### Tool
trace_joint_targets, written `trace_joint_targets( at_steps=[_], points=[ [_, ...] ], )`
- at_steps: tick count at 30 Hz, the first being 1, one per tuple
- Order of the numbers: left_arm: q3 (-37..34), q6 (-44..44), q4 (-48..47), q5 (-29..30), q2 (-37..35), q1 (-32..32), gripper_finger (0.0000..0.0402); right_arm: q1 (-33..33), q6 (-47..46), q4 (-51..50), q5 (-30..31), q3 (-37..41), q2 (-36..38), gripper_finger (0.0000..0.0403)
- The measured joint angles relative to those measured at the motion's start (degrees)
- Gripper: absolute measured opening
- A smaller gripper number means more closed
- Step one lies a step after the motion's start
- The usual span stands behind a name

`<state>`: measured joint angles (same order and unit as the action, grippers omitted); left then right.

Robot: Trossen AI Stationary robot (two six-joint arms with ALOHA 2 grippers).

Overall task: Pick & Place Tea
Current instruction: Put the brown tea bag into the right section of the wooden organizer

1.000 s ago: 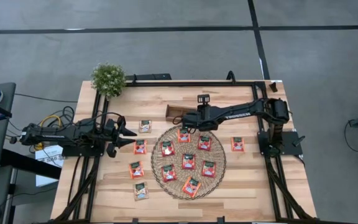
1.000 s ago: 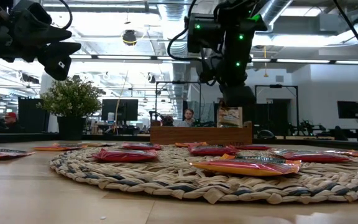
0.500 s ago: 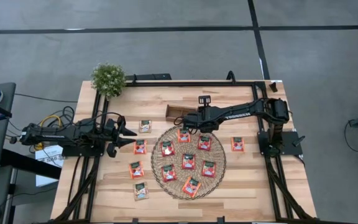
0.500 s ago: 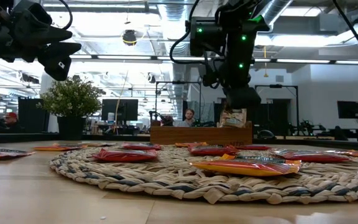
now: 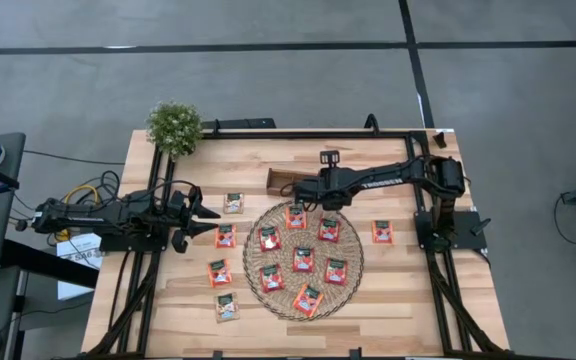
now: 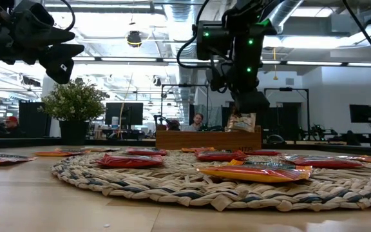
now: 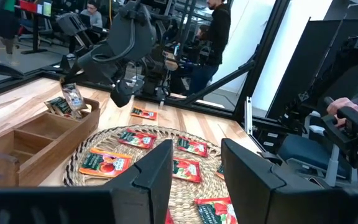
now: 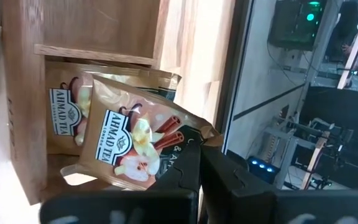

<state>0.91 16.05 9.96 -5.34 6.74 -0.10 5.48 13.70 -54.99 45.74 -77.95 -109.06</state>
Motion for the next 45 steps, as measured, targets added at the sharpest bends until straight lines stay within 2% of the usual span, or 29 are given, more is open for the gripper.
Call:
trace_joint_targets(
  at_steps=[14,26,34,40,45],
  points=[
    [0.0,0.0,0.0,0.0,0.0,0.0,0.0128,0.8,4.8,4.1,-1.0,0.0,0.0,0.0001],
    [0.0,-0.1,0.0,0.0,0.0,0.0,0.0128,1.6,4.8,4.1,-2.3,0.0,0.0,0.0046],
    [0.0,-0.1,0.0,0.0,0.0,0.0,0.0128,1.9,4.8,2.2,-1.7,-0.1,0.1,0.0052],
    [0.0,0.0,0.0,0.0,0.0,0.0,0.0128,0.6,2.8,-3.3,-0.6,-3.6,4.1,0.0052],
    [0.0,0.2,0.5,-0.1,0.0,0.0,0.0128,-0.9,-2.3,-5.5,-2.3,-4.7,11.3,0.0052]
  ],
)
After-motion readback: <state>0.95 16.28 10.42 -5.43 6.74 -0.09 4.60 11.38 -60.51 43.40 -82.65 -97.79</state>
